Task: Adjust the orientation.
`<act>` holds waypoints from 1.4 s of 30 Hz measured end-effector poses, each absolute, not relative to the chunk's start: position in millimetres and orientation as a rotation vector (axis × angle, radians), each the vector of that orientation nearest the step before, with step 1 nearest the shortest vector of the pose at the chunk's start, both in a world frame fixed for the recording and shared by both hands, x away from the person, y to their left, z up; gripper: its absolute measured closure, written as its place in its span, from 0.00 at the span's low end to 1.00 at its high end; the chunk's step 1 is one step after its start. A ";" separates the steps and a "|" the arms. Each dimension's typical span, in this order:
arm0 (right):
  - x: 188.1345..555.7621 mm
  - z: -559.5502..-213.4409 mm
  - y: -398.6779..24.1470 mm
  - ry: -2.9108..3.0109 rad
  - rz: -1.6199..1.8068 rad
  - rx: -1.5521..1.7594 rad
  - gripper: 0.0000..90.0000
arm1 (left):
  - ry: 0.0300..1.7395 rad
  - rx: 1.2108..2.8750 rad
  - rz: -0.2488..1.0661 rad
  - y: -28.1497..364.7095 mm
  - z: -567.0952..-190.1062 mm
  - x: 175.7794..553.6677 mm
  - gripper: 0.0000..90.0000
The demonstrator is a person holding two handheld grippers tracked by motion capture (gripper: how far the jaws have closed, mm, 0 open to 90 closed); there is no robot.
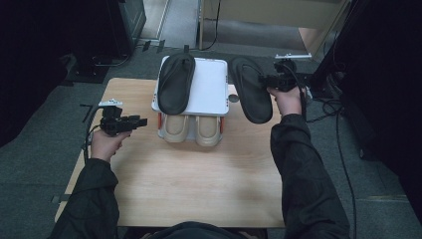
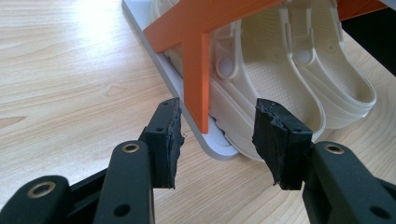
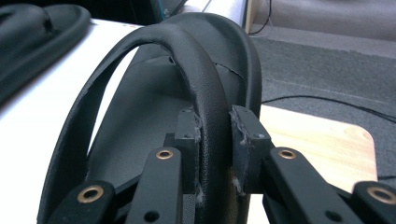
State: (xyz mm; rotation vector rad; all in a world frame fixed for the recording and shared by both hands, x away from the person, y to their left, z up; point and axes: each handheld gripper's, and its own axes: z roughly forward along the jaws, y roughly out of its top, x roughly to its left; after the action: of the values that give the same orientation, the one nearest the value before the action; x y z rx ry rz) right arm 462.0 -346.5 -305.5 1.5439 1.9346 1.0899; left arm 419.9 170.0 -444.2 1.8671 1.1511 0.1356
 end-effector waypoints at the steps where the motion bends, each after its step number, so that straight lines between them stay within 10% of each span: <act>1: 463.8 -303.6 -342.8 1.939 1.088 1.543 0.82 | 1.150 1.866 0.135 169.7 -444.2 420.0 0.57; 24: 513.7 -318.3 -248.9 2.034 1.066 1.516 0.82 | 1.101 1.864 0.110 167.3 -445.0 421.9 0.57; 42: 465.4 -313.6 -290.1 2.049 1.259 1.355 0.80 | 1.115 1.856 0.117 170.3 -444.0 421.3 0.57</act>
State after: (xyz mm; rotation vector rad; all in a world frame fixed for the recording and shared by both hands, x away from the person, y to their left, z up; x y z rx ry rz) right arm 465.4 -290.1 -313.6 1.3546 2.0493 1.2589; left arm 421.3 170.3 -444.0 1.8560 1.1148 0.1172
